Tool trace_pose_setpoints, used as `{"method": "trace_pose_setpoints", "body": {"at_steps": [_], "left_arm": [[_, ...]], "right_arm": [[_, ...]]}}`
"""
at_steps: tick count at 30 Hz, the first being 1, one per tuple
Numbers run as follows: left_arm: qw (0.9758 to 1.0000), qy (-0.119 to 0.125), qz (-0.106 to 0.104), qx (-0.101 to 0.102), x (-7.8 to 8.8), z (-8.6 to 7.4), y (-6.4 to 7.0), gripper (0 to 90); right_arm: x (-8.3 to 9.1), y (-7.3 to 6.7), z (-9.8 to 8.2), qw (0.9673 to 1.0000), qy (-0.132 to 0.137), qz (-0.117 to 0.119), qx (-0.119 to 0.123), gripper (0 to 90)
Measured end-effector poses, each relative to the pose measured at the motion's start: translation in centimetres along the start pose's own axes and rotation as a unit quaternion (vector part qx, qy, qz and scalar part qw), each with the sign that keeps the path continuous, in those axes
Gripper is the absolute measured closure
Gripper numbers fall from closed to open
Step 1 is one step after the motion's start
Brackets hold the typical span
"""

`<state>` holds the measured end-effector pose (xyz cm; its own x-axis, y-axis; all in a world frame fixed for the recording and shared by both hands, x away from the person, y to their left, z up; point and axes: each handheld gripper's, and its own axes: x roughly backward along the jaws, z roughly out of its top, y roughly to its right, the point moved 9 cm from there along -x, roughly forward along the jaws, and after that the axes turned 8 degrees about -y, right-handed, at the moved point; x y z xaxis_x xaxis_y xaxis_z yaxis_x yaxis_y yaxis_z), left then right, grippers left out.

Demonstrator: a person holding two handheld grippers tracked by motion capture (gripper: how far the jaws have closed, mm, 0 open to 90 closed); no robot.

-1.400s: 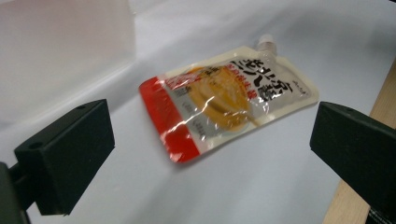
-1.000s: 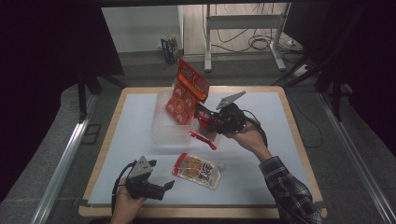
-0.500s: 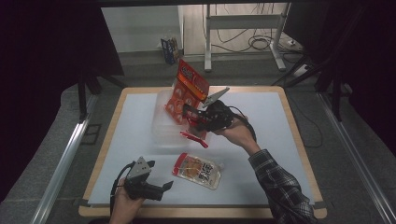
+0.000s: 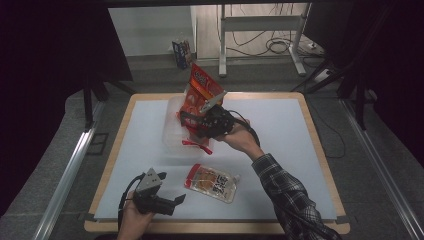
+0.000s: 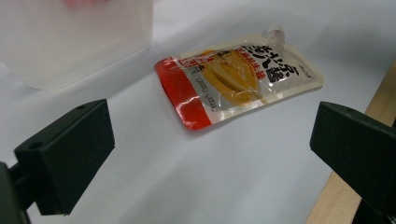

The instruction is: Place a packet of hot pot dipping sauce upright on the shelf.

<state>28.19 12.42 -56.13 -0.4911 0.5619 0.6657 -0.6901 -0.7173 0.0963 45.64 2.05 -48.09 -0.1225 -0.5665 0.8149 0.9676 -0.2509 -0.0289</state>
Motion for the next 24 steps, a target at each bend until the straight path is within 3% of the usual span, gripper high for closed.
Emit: {"method": "trace_pose_setpoints", "body": {"at_steps": [13, 24], "left_arm": [[1.0, 0.0, 0.0, 0.0, 0.0, 0.0, 0.0, 0.0], [1.0, 0.0, -0.001, 0.0, 0.0, 0.0, 0.0, 0.0]], "right_arm": [[-2.3, -0.6, 2.0, 0.9998, -0.007, -0.001, 0.017, 70.4], [-3.2, -1.0, 3.5, 0.9997, 0.004, -0.001, 0.023, 70.8]]}}
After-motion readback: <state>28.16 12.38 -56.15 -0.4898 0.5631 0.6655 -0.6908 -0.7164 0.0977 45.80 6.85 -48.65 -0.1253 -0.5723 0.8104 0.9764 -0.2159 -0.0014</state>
